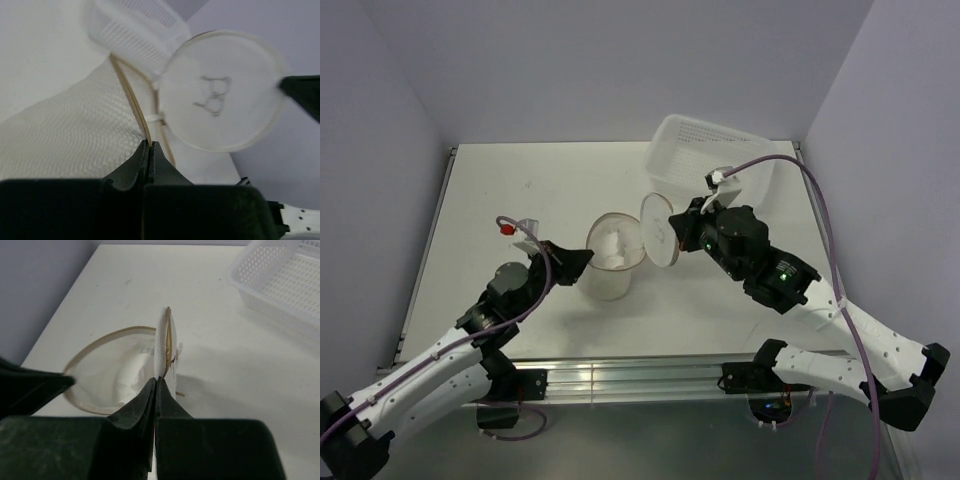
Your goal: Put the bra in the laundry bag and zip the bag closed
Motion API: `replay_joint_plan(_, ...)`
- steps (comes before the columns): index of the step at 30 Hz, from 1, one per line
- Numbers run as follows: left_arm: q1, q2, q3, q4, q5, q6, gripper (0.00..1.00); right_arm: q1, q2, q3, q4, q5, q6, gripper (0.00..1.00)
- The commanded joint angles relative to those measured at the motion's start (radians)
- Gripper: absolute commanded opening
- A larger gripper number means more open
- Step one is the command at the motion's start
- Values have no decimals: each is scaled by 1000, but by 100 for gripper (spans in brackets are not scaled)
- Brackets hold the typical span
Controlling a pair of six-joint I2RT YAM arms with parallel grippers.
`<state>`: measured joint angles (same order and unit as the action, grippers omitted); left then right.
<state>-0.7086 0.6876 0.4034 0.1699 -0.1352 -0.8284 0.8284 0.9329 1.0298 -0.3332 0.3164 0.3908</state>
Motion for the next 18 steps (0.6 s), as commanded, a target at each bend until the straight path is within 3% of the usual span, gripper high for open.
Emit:
replay_joint_plan(1, -116, -118, -25, 115, -220, 95, 0, -7, 17, -23, 75, 112, -30, 0)
replay_joint_plan(4, -114, -125, -88, 131, -245, 46, 0, -65, 26, 71, 83, 3, -47, 0)
replay_joint_plan(10, -144, -60, 71, 51, -140, 77, 0, -17, 63, 208, -55, 115, -145, 0)
replay_joint_plan(13, -184, 24, 5, 173, -106, 9, 0, -17, 81, 233, -125, 174, -173, 0)
replay_joint_plan(18, -279, 182, -41, 347, -187, -44, 0, -15, 144, 282, -193, 256, -248, 0)
